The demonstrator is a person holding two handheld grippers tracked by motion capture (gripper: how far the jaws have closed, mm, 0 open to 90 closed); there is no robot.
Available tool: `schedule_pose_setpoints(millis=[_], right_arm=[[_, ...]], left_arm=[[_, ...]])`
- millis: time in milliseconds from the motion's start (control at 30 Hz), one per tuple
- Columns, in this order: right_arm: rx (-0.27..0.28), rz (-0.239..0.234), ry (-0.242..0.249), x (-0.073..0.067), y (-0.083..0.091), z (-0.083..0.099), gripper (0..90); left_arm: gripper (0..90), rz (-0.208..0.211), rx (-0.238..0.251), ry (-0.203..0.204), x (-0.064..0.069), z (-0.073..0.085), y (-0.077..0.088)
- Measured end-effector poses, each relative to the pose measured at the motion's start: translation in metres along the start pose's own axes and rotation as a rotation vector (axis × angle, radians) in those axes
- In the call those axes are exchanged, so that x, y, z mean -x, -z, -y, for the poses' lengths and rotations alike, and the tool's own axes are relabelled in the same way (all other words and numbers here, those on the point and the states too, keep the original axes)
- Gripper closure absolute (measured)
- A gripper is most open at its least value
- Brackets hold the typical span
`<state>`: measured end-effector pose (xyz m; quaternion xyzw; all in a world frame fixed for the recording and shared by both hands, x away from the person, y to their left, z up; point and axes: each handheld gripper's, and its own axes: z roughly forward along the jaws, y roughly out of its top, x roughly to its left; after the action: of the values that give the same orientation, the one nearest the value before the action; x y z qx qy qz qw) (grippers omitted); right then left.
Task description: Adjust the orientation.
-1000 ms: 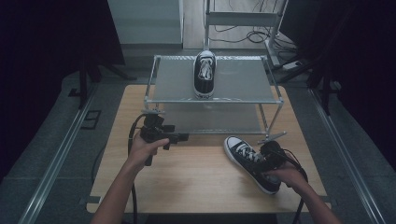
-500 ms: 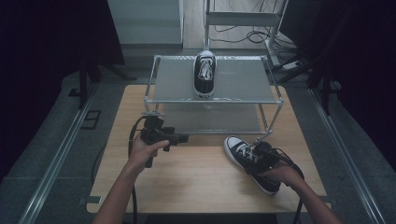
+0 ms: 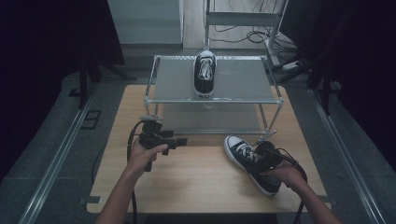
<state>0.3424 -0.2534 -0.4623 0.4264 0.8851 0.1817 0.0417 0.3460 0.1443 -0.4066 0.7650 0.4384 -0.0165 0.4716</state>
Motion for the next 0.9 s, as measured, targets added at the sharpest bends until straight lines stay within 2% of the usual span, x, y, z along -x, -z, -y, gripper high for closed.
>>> schedule_pose_setpoints(millis=[367, 467, 700, 900], right_arm=[[0.105, -0.079, 0.002, -0.011, 0.029, -0.005, 20.3], [0.132, -0.073, 0.0, -0.011, 0.037, -0.007, 20.4], [0.188, -0.091, -0.001, -0.012, 0.057, -0.009, 20.5], [0.23, -0.091, 0.001, -0.015, 0.075, -0.013, 20.7]], left_arm=[[17.5, -0.02, -0.019, 0.014, -0.002, 0.017, -0.012], [17.5, -0.031, -0.028, 0.012, -0.002, 0.02, -0.016], [17.5, -0.027, -0.052, 0.01, -0.001, 0.024, -0.026], [17.5, -0.022, -0.051, 0.015, -0.001, 0.025, -0.028]])
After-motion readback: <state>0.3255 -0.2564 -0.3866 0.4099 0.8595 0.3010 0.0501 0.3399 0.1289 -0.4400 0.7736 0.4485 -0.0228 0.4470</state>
